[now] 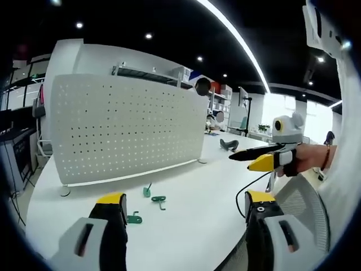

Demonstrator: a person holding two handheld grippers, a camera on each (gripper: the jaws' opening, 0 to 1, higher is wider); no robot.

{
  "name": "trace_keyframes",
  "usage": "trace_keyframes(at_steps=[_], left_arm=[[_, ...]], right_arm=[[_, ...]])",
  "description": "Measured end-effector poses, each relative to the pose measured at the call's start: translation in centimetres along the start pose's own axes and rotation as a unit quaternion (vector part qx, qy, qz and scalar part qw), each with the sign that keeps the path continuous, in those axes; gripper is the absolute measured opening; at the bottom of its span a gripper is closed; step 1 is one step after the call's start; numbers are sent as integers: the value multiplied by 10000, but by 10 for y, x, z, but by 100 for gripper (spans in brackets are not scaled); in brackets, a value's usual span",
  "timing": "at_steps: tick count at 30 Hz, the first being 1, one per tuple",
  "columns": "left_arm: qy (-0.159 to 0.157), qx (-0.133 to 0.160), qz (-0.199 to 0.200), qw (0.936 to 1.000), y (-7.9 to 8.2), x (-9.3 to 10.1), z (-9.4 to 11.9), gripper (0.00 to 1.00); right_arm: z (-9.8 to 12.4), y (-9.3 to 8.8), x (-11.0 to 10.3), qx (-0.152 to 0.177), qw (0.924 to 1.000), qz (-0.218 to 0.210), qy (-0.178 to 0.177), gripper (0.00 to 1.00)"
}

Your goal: Insert the hook assembly into the mounting plate slot until the hook locks in place.

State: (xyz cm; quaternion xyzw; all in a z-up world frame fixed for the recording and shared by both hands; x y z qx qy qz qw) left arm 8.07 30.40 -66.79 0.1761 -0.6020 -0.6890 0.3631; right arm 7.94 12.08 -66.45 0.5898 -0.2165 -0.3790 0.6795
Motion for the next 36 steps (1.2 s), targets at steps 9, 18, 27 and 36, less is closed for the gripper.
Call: trace_keyframes(at_steps=[9,18,27,36], left_arm=[[20,-113,122,9999,-7,-4,-9,87],[140,-463,395,9980,-23,-13,-14,85],[301,-698,775,9941,-39,-27,-21,81],[389,-931,1076,9891,-54,-39,-28,75]], right_arm=[[1,-1,-1,21,10000,-78,-22,68],[3,-4,4,2,9999,-106,-94,68],[0,-8,-4,-88,9998,-184,-6,68],[-4,-8,-12,-143,9997,-170,49,68]])
Point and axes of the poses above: the point that each gripper's makers call its tool centre point, and the gripper's own axes: z roughly backward along the fingers, x roughly to its right, y roughly out of its top, the point moved 3 cm from there along z, roughly backward along the fingers, and after that the axes turned 3 degrees about z, right-handed, at the moved point
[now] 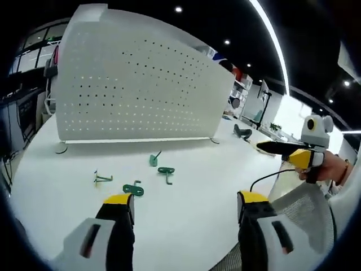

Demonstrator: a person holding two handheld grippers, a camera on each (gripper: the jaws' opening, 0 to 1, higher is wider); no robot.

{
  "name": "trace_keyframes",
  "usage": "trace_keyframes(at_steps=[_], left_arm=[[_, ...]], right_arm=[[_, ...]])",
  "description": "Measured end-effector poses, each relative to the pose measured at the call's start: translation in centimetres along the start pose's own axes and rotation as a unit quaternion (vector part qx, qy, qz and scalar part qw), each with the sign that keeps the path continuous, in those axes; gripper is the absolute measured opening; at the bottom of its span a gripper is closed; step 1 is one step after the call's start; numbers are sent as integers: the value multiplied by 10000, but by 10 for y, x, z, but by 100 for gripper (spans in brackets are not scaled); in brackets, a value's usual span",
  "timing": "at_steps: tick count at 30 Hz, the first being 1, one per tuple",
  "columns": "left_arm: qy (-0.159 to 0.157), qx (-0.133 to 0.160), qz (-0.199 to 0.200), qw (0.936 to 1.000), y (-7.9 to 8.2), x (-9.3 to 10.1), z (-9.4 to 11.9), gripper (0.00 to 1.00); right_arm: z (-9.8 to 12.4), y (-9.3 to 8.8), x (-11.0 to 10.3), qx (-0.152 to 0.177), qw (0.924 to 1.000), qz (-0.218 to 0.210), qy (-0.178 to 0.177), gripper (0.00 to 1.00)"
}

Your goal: Insert the hook assembly into the mounting plate slot until the hook locks in place.

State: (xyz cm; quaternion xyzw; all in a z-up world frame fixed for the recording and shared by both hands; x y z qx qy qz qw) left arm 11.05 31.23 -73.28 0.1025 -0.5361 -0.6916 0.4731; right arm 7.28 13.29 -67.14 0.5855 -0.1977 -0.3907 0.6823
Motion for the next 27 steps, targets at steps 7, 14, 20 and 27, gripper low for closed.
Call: trace_keyframes(at_steps=[7,14,20,27], left_arm=[[82,-173,117,9997,-7,-11,-8,74],[156,-299,219,9992,-6,-24,-13,69],[301,-433,340,9980,-9,-36,-20,64],[427,-569,480,9963,-15,-45,-28,59]], right_arm=[[0,-3,-3,13,9999,-106,-3,68],[1,-5,-2,13,9998,-176,-78,68],[-1,-4,0,-10,9998,-142,-161,68],[-1,-6,5,-68,9995,-2,-292,68]])
Point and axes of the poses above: the point that each gripper's makers call its tool centre point, and the gripper's own axes: z roughly backward along the fingers, x roughly to its right, y roughly out of its top, the point moved 3 cm from there along z, roughly backward along the fingers, and after that the axes turned 3 degrees about z, right-handed, at the moved point
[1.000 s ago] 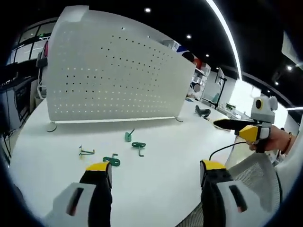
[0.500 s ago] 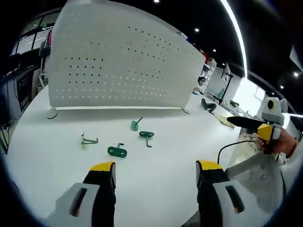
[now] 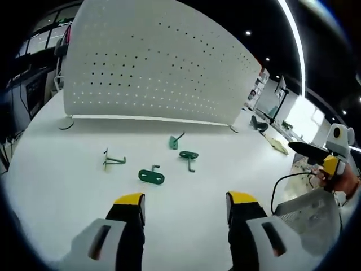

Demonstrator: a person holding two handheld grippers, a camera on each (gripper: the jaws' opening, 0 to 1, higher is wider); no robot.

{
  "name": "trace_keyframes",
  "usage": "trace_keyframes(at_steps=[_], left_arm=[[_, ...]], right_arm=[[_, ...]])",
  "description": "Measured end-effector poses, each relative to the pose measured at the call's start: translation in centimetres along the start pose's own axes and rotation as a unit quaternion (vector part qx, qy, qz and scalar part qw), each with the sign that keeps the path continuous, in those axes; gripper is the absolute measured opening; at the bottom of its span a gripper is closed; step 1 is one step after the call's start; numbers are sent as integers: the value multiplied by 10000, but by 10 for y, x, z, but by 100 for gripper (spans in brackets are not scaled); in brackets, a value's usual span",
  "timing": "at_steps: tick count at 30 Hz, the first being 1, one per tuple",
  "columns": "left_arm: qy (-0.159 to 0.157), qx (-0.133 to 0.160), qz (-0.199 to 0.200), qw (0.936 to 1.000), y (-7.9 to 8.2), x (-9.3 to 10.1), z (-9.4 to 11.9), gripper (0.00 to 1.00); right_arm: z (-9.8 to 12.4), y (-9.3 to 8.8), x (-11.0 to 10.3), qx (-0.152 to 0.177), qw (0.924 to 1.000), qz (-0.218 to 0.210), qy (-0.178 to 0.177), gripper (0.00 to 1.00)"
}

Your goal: Insert the hook assembly into the mounting plate slot until the hook locks in place.

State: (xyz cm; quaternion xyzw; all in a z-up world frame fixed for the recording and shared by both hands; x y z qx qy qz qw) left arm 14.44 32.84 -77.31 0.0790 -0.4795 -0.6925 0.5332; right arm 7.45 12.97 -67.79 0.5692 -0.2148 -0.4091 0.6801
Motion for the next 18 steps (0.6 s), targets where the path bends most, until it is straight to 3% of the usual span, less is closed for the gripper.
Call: trace_keyframes(at_steps=[6,18], left_arm=[[100,-58,16,9999,-1,-2,-3,55],[282,-54,-489,9984,-1,-10,-15,57]], right_arm=[[1,-2,1,-37,10000,-47,34,68],[1,-4,1,-94,9998,-96,115,67]])
Point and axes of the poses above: the point that each gripper's makers call its tool centre point, and the gripper's own axes: z roughly backward along the fingers, x roughly to its right, y roughly out of its top, the point moved 3 cm from there along z, roughly backward along the fingers, and after that the axes turned 3 degrees about z, right-handed, at the moved point
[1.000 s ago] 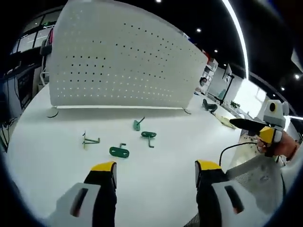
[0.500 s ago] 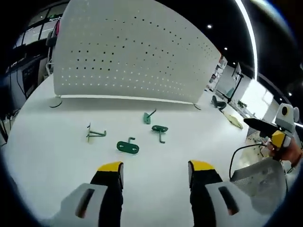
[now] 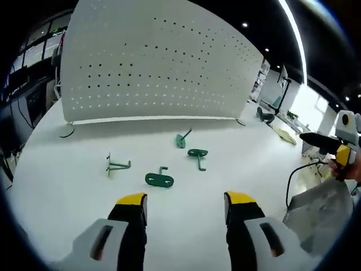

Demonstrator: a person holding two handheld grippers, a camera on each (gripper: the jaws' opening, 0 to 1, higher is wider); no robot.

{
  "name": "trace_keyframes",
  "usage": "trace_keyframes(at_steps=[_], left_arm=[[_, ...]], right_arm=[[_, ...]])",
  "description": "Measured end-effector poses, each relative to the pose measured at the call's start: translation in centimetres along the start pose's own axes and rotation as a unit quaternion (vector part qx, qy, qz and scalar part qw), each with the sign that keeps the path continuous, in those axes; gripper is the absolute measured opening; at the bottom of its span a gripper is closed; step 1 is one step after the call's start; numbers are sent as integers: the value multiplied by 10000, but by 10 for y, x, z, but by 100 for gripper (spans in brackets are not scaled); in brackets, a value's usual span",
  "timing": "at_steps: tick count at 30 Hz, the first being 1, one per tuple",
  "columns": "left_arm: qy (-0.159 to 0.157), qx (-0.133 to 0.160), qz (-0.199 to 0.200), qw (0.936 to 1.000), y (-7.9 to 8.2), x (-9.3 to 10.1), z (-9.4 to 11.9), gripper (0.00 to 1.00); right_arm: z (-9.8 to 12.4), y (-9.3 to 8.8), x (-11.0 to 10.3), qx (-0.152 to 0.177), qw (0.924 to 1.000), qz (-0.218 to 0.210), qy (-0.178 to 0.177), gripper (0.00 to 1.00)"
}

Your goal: Insert the hook assembly into the mounting plate slot until the hook locks in place.

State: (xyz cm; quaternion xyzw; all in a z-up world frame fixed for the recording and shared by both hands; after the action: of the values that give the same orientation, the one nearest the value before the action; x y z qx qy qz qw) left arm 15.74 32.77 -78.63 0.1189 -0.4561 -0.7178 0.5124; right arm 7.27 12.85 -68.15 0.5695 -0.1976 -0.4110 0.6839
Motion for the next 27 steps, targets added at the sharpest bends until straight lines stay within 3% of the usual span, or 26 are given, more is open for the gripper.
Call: trace_keyframes(at_steps=[14,19,27], left_arm=[[158,-21,-532,9985,2,-10,-23,55],[212,-122,-539,9982,-2,-17,-30,56],[300,-11,-675,9973,-1,-29,-39,54]], right_arm=[[2,-1,4,-72,10000,-16,-21,67],[2,-3,3,-75,9999,-50,-56,67],[1,-6,3,-164,9998,-93,-77,66]])
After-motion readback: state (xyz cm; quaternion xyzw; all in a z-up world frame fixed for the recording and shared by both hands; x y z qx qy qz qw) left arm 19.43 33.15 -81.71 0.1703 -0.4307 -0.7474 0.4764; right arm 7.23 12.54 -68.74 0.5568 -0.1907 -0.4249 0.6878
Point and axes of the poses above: the point that each gripper's makers call its tool centre point, and the gripper's own axes: z roughly backward along the fingers, x roughly to its right, y roughly out of its top, the point moved 3 cm from there along z, roughly backward along the fingers, and after that the axes turned 3 degrees about z, right-handed, at the moved point
